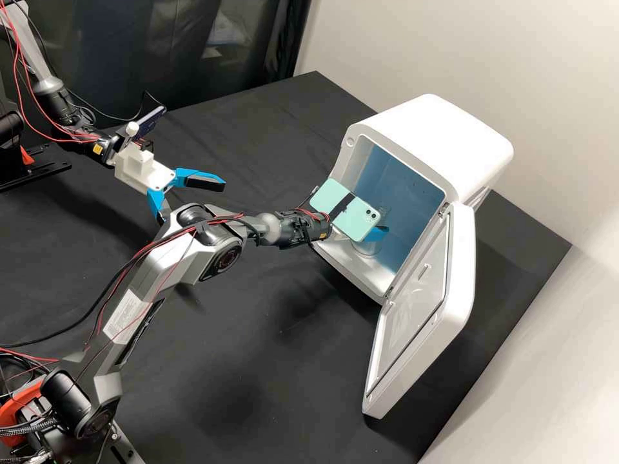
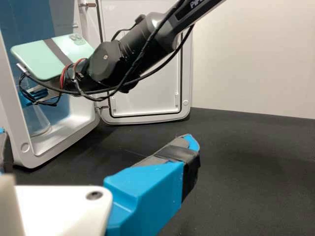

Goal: Take the flask out of the incubator

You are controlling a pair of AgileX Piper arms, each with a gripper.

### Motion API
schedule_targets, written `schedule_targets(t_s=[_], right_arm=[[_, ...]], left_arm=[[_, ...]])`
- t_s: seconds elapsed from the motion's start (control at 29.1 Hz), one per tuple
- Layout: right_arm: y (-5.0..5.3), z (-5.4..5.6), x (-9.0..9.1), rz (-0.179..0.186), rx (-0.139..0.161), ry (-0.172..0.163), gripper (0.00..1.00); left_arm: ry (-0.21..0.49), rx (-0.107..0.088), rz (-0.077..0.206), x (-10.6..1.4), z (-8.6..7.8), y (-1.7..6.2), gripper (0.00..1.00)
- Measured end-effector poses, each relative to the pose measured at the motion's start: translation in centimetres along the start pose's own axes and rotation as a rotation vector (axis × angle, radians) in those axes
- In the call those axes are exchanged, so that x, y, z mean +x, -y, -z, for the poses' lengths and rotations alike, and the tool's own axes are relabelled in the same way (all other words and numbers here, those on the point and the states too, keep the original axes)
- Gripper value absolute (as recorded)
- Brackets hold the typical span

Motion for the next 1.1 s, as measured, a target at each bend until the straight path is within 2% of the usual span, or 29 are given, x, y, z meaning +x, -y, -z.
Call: schedule_targets(t_s=[0.07, 0.1, 0.17, 0.24, 0.31, 0.45, 0.52, 0.65, 0.89, 1.0, 1.1], right_arm=[[-0.1, -0.2, -0.4, 0.008, 0.010, -0.003, 0.00], [-0.5, -0.3, -0.8, 0.006, 0.028, -0.004, 0.00], [-0.9, -0.5, -1.3, 0.008, 0.047, -0.004, 0.00], [-1.4, -0.6, -1.9, 0.000, 0.056, -0.012, 0.00], [-2.3, -0.3, -2.5, -0.035, 0.063, -0.034, 0.00], [-3.3, 0.1, -3.2, -0.086, 0.076, -0.070, 0.00], [-3.7, 0.2, -3.5, -0.093, 0.079, -0.075, 0.00], [-3.8, 0.1, -3.7, -0.091, 0.091, -0.076, 0.00], [-3.4, -0.2, -3.8, -0.080, 0.079, -0.070, 0.00], [-3.1, -0.6, -3.9, -0.068, 0.072, -0.060, 0.00], [-2.3, -0.9, -4.5, -0.054, 0.073, -0.056, 0.00]], left_arm=[[0.000, 0.000, 0.000, 0.0, 0.0, 0.00, 1.00], [0.001, 0.000, 0.000, 0.0, 0.0, 0.01, 1.00], [0.005, 0.000, 0.001, 0.0, -0.1, 0.03, 1.00], [0.005, 0.000, 0.001, 0.0, -0.1, 0.03, 1.00], [0.005, 0.000, 0.001, 0.0, -0.1, 0.03, 1.00], [0.005, 0.000, 0.001, 0.0, -0.1, 0.03, 1.00], [0.005, 0.000, 0.001, 0.0, -0.1, 0.03, 1.00], [0.005, 0.000, 0.001, 0.0, -0.1, 0.03, 1.00], [0.004, 0.000, 0.003, 0.0, -0.1, 0.09, 1.00], [0.003, 0.000, 0.008, -0.1, -0.1, 0.20, 1.00], [0.003, 0.000, 0.009, -0.1, -0.1, 0.24, 1.00]])
